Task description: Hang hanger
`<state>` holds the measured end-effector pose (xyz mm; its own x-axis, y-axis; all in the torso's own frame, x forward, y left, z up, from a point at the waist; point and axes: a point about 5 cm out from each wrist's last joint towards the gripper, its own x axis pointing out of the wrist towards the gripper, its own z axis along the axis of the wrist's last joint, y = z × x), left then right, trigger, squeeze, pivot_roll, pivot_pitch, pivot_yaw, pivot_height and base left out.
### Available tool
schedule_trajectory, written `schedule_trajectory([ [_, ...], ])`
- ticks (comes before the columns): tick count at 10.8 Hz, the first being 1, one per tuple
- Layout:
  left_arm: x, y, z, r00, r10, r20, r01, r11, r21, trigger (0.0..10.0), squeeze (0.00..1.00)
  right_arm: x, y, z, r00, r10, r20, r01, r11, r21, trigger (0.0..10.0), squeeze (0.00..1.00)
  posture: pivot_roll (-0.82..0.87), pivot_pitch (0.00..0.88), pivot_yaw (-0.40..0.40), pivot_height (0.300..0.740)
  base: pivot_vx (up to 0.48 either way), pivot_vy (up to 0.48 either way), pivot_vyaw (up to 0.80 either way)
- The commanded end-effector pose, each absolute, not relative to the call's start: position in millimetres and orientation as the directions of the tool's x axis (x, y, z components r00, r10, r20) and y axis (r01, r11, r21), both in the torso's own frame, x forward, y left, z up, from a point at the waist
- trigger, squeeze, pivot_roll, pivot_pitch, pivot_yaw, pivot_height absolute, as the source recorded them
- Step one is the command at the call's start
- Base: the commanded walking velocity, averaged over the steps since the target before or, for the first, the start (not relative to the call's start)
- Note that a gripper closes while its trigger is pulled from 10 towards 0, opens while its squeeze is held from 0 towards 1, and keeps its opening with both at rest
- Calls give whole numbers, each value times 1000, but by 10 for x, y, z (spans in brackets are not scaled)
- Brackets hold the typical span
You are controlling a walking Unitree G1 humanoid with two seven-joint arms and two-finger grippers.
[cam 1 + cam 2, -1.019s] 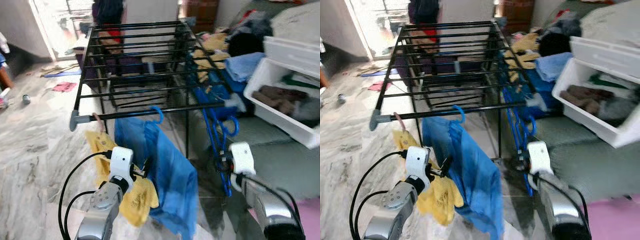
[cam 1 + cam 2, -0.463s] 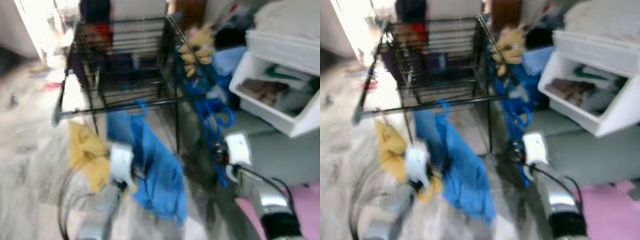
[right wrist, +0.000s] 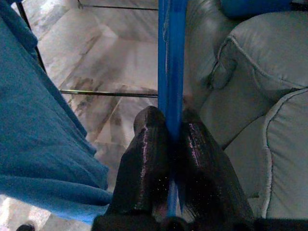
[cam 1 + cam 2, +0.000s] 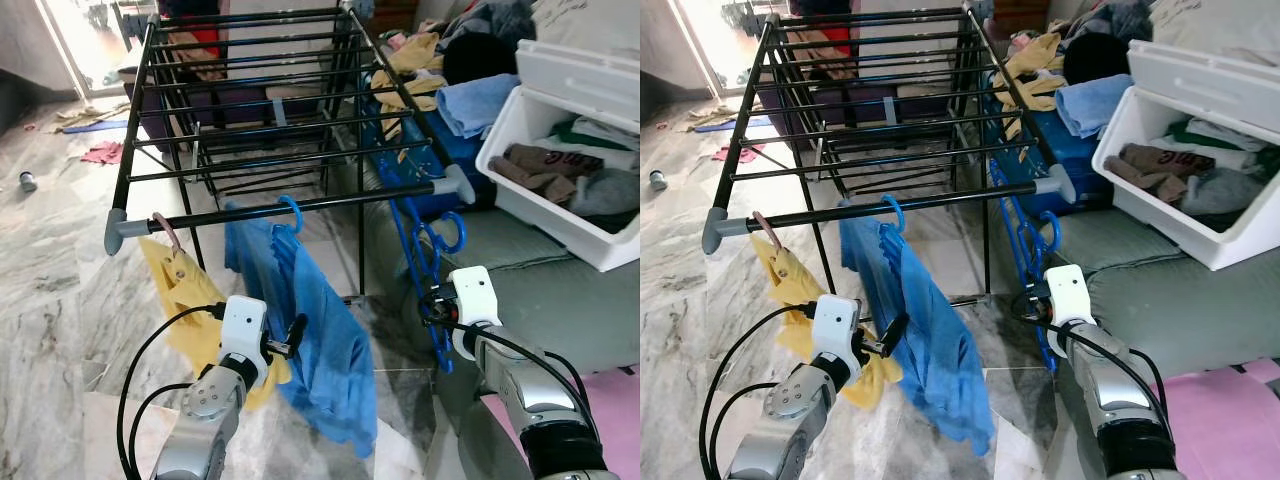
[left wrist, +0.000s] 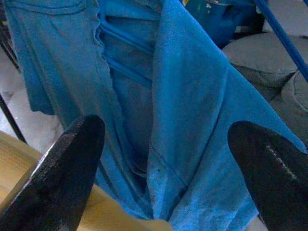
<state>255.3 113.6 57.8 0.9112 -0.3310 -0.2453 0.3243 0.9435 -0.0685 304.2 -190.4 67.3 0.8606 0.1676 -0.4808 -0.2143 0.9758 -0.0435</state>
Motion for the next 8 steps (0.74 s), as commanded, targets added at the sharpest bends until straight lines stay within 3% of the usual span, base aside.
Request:
schedule_trajectory([
  [1,2558,1175,602,917,-315,-244,312,949,-54,10000,0,3135,-1880,796,876,184,-445,-231,972,-54,10000,0,1,0,4,740,0,0,0],
  [5,2430,1305,622,918,-294,-268,297,954,-31,10000,0,3498,-1779,1079,897,207,-391,-258,962,-83,10000,0,67,55,3,740,0,0,0],
  [8,2334,1425,662,913,-284,-292,296,955,-4,10000,0,3727,-1698,1163,876,233,-423,-256,967,2,10000,0,121,85,2,740,0,0,0],
])
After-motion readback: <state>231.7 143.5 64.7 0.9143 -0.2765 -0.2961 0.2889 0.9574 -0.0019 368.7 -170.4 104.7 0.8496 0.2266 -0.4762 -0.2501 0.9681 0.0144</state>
